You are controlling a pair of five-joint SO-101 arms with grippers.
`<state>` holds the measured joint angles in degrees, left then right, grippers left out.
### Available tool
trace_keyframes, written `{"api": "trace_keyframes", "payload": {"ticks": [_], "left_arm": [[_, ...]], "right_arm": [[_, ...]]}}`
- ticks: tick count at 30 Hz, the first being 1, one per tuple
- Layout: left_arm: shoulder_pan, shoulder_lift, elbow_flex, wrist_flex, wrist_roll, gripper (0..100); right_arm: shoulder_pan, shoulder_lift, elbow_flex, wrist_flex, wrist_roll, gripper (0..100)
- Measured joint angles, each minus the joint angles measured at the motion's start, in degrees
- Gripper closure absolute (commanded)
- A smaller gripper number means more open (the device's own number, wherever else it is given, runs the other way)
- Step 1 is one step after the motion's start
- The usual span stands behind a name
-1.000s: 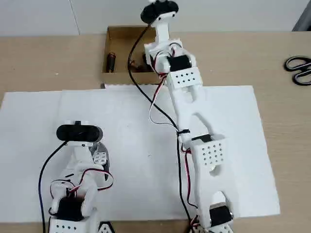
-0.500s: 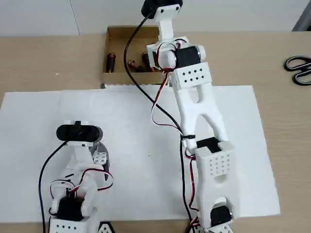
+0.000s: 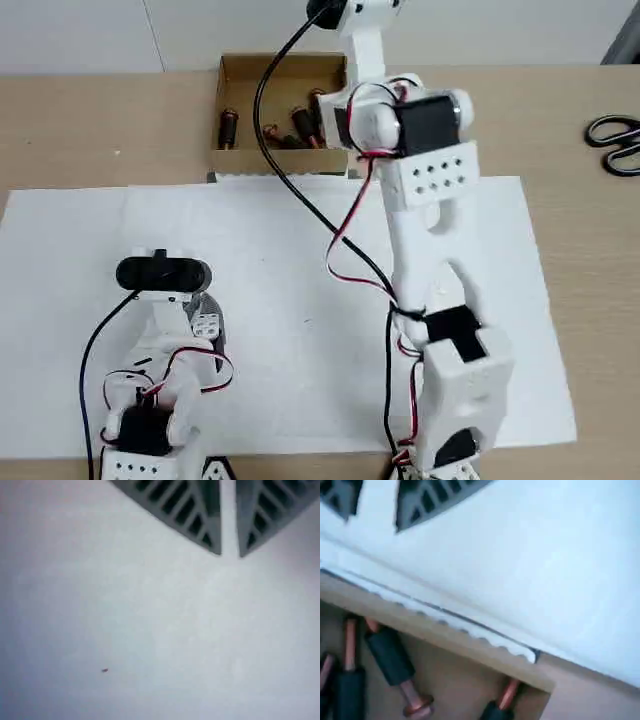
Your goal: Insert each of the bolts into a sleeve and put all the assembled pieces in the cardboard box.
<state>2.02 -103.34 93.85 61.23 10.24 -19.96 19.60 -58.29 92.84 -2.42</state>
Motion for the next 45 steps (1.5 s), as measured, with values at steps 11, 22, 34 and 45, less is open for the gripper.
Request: {"api": "trace_keyframes", "payload": {"ticks": [11,22,34,45], "left_arm": [[0.00,0.00,0.00,0.00,0.00,99],[0.00,0.00,0.00,0.00,0.00,99],[0.00,0.00,0.00,0.00,0.00,99],[0.00,0.00,0.00,0.00,0.00,99]], "right_arm": [[-0.44,-11.34,0.00,5.63,0.00,94.8],[-4.22,-35.34,25.85,5.89,0.00,94.8],[-4.22,-68.66,72.35,-3.25,0.00,94.8],[-4.13,-104.18,111.47,-15.82,0.00,94.8]]}}
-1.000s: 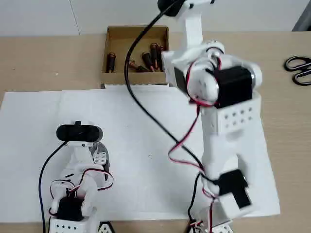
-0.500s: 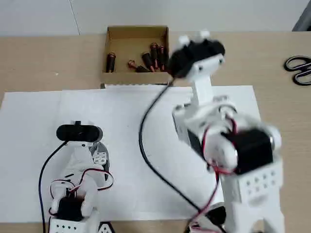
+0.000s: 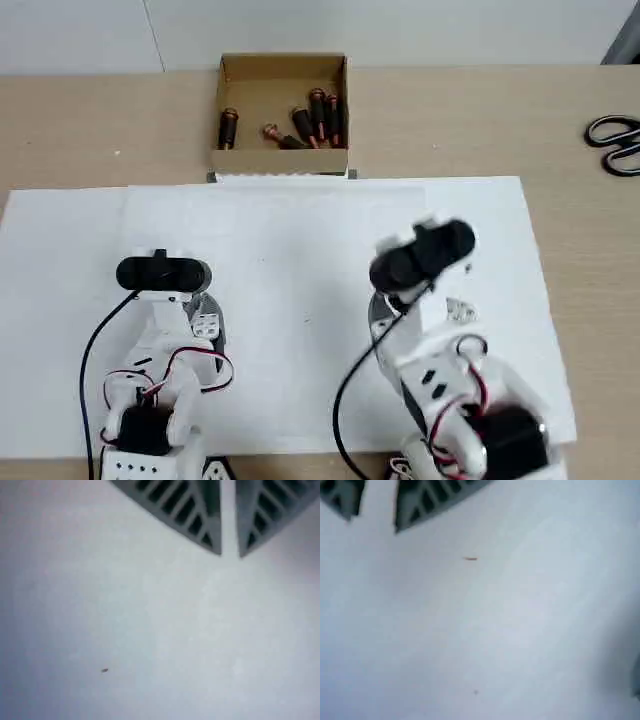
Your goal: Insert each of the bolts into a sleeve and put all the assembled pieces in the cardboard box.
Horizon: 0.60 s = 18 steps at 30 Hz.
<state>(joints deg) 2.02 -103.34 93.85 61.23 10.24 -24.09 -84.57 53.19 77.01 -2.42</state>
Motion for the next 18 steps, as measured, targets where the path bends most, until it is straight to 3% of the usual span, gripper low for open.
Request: {"api": "trace_keyframes", "payload": {"ticks": [9,18], "left_arm": [[0.00,0.00,0.00,0.00,0.00,99],[0.00,0.00,0.00,0.00,0.00,99]], "right_arm": [[-0.09,-18.20,17.93,-1.85,0.00,94.9],[0.44,-18.64,25.76,-2.29,0.00,94.9]]}}
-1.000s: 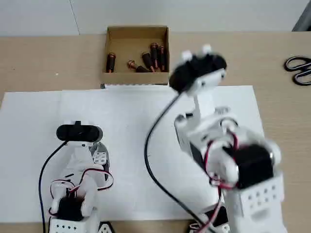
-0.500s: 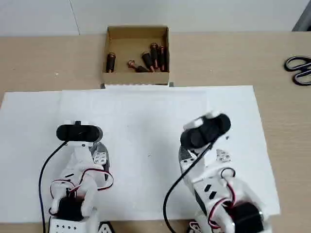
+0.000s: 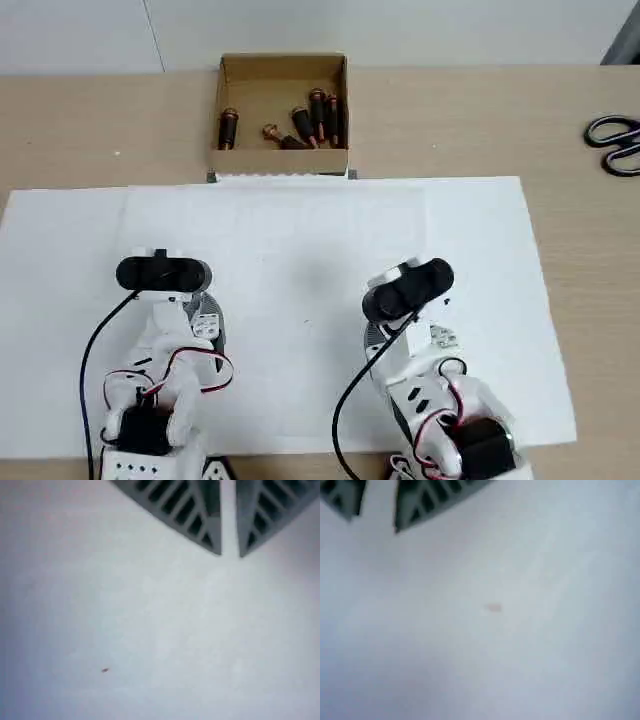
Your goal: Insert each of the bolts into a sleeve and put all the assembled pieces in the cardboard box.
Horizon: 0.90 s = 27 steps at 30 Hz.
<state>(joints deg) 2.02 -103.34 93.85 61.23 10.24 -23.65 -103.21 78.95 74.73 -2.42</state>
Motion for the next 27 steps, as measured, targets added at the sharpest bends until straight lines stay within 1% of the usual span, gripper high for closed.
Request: {"api": "trace_keyframes", "payload": {"ticks": [6,13,19,27], "left_arm": [[0.00,0.00,0.00,0.00,0.00,99],[0.00,0.00,0.00,0.00,0.00,99],[0.00,0.00,0.00,0.00,0.00,99],[0.00,0.00,0.00,0.00,0.00,99]], "right_arm": [[2.46,0.00,6.95,-6.42,0.00,94.9],[2.46,0.00,14.51,-11.25,0.00,94.8],[2.55,0.09,15.30,-13.80,0.00,94.8],[2.37,0.09,15.47,-13.80,0.00,94.8]]}}
